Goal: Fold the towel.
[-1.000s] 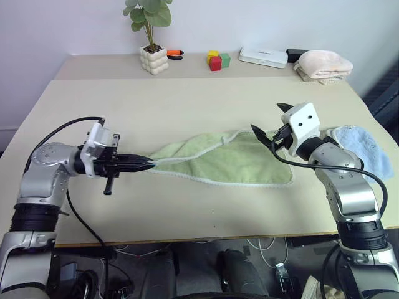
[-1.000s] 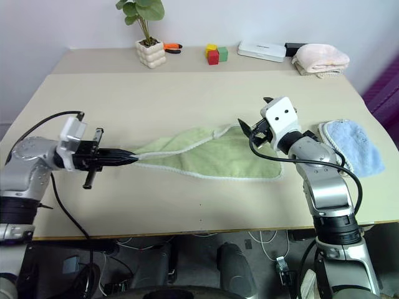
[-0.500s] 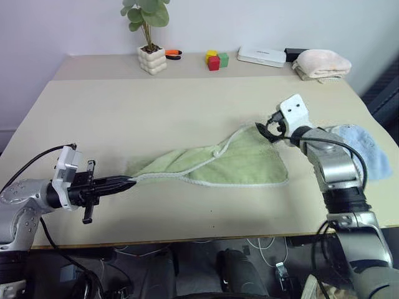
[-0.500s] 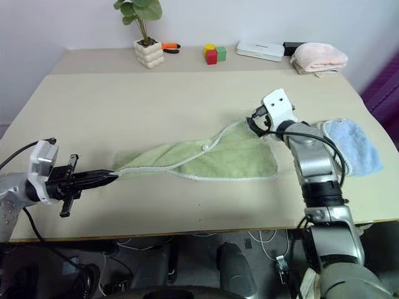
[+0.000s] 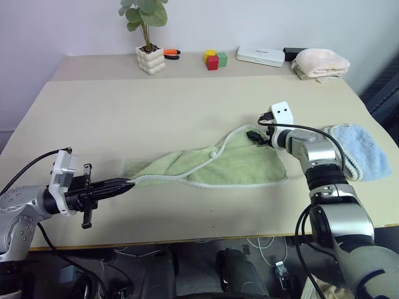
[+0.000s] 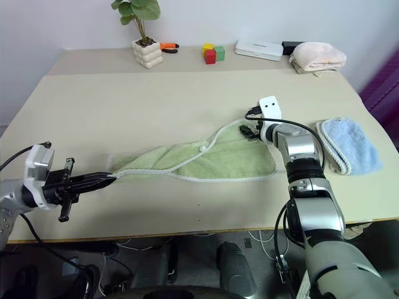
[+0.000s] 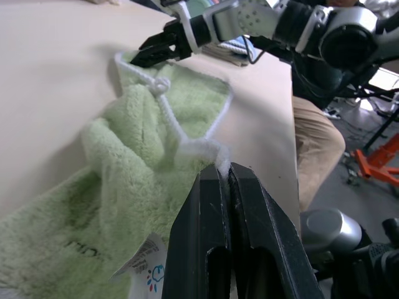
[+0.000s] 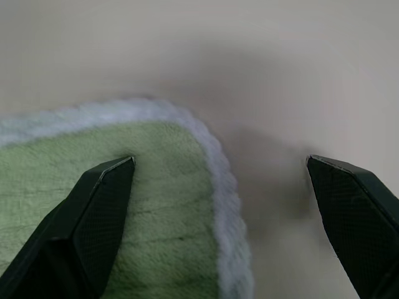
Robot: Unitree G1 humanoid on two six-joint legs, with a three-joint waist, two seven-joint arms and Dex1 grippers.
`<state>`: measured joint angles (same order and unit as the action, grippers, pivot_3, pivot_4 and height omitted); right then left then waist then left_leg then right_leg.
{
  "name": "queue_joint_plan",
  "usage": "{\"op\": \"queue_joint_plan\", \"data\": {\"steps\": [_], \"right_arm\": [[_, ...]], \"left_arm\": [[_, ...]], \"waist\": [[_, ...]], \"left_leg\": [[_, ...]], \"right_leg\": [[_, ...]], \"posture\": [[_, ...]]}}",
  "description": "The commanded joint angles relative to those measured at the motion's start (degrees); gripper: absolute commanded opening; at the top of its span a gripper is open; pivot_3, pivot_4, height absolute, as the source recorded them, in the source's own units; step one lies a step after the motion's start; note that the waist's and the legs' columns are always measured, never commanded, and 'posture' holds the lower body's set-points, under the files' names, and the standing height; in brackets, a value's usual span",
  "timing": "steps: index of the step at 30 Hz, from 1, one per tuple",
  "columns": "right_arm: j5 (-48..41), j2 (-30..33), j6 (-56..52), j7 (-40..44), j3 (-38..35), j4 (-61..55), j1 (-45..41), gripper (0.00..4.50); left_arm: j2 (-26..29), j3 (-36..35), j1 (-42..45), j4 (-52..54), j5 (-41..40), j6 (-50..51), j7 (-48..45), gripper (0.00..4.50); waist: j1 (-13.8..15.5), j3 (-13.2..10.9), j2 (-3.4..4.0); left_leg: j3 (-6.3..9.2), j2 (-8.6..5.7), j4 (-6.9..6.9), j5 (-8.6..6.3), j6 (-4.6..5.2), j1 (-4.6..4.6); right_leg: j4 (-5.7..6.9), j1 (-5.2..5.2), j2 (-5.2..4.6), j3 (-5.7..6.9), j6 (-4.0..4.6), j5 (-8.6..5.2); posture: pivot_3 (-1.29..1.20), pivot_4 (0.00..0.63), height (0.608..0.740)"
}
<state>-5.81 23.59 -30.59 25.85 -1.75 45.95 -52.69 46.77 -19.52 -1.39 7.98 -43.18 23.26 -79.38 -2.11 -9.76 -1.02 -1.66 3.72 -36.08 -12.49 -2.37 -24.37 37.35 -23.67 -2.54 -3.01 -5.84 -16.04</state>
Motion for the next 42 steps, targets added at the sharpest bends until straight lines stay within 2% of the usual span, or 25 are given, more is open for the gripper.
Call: {"op": "queue_joint_plan", "data": {"steps": [1, 4, 7, 14, 20, 26, 29, 34, 42], "right_arm": [[-0.6, -1.1, 1.5, -0.3, -1.5, 3.0, -3.3, 4.50], [-0.5, -2.0, 1.6, 2.2, -0.4, 3.1, -3.8, 4.50], [0.2, -2.5, 1.6, 3.1, 0.5, 2.9, -3.2, 3.66], [1.9, -2.8, 2.6, 5.7, 3.1, -0.9, -1.4, 0.09], [1.1, -2.8, 3.9, 3.3, 1.3, -4.4, 0.7, 0.03], [-1.8, 0.4, 6.3, 2.5, -3.6, -17.5, 8.2, 0.03], [-5.2, 2.7, 5.8, 4.8, -6.9, -25.1, 11.6, 0.03], [-9.1, 3.1, 6.5, 8.7, -7.3, -36.4, 16.3, 0.03], [-8.6, 0.6, 13.8, 7.3, -6.6, -34.9, 14.4, 0.03]], "left_arm": [[0.1, -0.9, 0.7, 1.9, -0.9, -0.3, 0.4, 0.03], [0.4, -0.8, 1.0, 2.1, -1.1, 0.0, 0.5, 0.03], [0.5, -0.8, 0.9, 2.4, -1.2, 0.2, 0.7, 0.00], [0.5, -0.5, 0.9, 2.7, -0.9, 0.2, 0.7, 0.00], [-0.1, -0.5, 1.1, 2.5, -0.7, -0.2, 1.3, 0.00], [-4.5, -4.1, 4.7, -4.1, 0.5, -4.9, 7.8, 0.00], [-6.4, -5.5, 9.3, -11.0, 3.4, -9.5, 12.5, 0.00], [-9.3, -5.0, 17.7, -19.8, 8.7, -18.1, 18.1, 0.00], [-12.2, 0.5, 33.0, -35.7, 17.1, -29.0, 20.3, 0.00]], "waist": [[-0.4, 0.0, 0.00], [-0.5, 0.0, 0.00], [-0.6, 0.0, 0.00], [-0.6, 0.0, 0.00], [-0.5, 0.0, 0.00], [-0.3, 0.0, 0.01], [-0.1, 0.0, 0.01], [-0.3, 0.0, -0.02], [0.1, 0.0, -0.03]], "left_leg": [[0.01, 0.00, 0.00, 0.00, 0.00, 0.00], [0.01, 0.00, 0.03, 0.00, 0.00, -0.01], [0.01, 0.00, 0.03, 0.00, 0.00, 0.00], [0.01, 0.00, 0.06, 0.00, 0.00, 0.00], [0.00, 0.00, 0.04, 0.00, 0.00, -0.01], [0.01, -0.01, 0.00, 0.00, 0.00, -0.03], [0.02, -0.02, -0.01, 0.00, 0.00, -0.03], [0.04, -0.01, -0.01, 0.00, 0.00, -0.01], [0.05, -0.03, -0.07, 0.00, 0.00, -0.02]], "right_leg": [[0.00, 0.00, 0.00, 0.01, -0.03, 0.02], [-0.01, 0.00, 0.00, 0.00, -0.09, 0.05], [0.00, 0.00, 0.00, 0.00, -0.10, 0.05], [0.00, -0.02, 0.00, 0.00, -0.10, 0.05], [0.00, -0.01, -0.01, 0.00, -0.09, 0.05], [-0.01, 0.00, -0.02, 0.00, -0.11, 0.06], [0.00, 0.01, -0.02, 0.01, -0.12, 0.06], [0.00, 0.03, 0.03, 0.02, -0.14, 0.07], [0.02, 0.05, 0.06, 0.04, -0.16, 0.08]], "posture": [[0.00, 0.150, 0.740], [0.00, 0.150, 0.740], [0.00, 0.150, 0.740], [0.00, 0.150, 0.740], [0.00, 0.150, 0.740], [0.00, 0.150, 0.740], [0.00, 0.150, 0.740], [0.00, 0.150, 0.740], [0.00, 0.150, 0.740]]}}
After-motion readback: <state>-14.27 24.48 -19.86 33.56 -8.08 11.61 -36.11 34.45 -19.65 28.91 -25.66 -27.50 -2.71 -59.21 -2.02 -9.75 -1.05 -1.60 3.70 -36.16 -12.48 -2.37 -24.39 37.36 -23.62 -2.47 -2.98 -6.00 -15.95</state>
